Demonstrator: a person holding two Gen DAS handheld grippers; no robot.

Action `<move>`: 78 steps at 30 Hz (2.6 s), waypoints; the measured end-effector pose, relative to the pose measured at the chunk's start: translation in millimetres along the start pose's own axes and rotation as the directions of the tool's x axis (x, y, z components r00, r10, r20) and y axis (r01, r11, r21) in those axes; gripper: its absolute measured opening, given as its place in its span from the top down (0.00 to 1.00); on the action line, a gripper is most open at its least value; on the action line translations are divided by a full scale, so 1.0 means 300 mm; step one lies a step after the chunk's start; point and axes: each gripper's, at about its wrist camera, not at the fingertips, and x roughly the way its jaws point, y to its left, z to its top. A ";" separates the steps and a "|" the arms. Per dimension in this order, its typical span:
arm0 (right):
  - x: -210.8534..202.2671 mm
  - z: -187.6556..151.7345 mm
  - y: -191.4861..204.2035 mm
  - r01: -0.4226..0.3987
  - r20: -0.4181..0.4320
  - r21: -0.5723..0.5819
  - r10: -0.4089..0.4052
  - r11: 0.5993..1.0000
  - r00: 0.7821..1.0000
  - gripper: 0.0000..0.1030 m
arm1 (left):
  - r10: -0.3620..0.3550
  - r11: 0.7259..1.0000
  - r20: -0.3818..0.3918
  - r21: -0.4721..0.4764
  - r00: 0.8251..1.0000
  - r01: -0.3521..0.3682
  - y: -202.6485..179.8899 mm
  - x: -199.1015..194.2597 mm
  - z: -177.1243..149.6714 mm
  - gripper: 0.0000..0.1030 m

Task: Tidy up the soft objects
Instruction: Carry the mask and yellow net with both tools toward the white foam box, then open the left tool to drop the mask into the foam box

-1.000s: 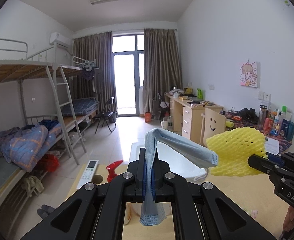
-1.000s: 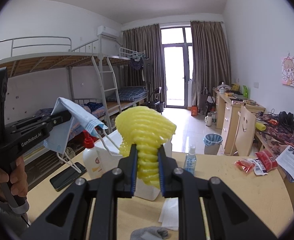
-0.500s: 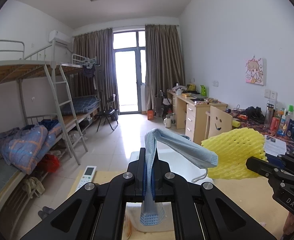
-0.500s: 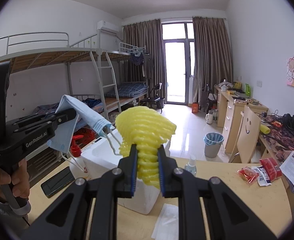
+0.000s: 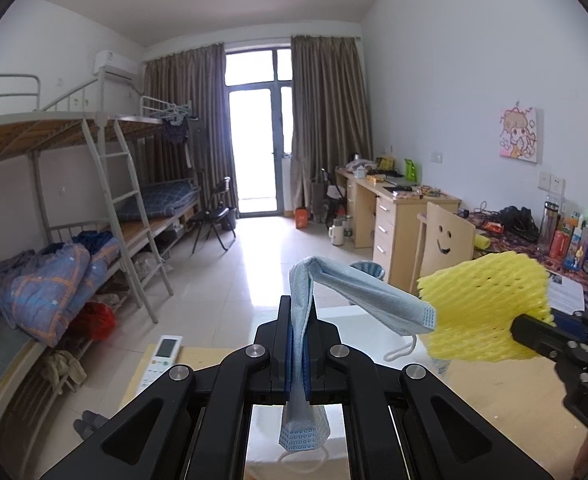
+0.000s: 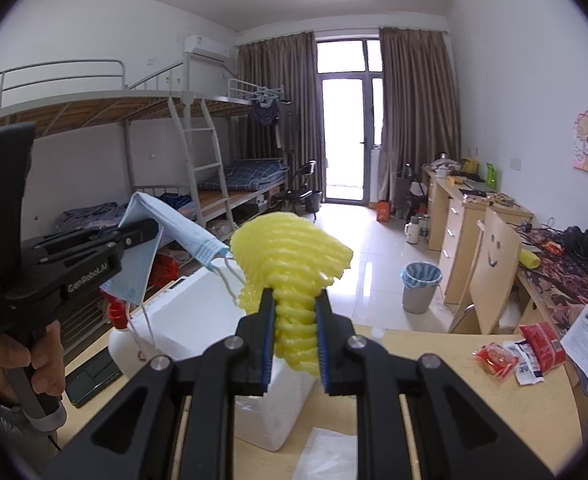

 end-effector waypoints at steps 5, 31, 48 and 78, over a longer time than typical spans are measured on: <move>-0.053 -0.005 -0.045 0.047 0.014 0.013 -0.047 0.999 0.999 0.79 | -0.033 0.999 -0.016 0.022 0.999 0.033 -0.057 0.040 0.001 0.97; -0.066 -0.010 -0.069 0.078 0.009 0.034 -0.078 0.996 0.997 0.79 | 0.054 0.999 -0.073 0.003 0.996 -0.054 -0.023 0.150 -0.008 0.09; -0.004 -0.006 -0.047 0.034 -0.012 0.020 -0.033 0.999 0.999 0.79 | 0.073 0.997 0.034 -0.009 0.997 -0.072 0.020 0.021 0.005 0.01; 0.192 0.007 0.106 -0.115 -0.090 -0.024 0.112 0.993 0.990 0.79 | 0.214 0.976 0.063 -0.050 0.975 -0.211 0.202 -0.130 -0.030 0.01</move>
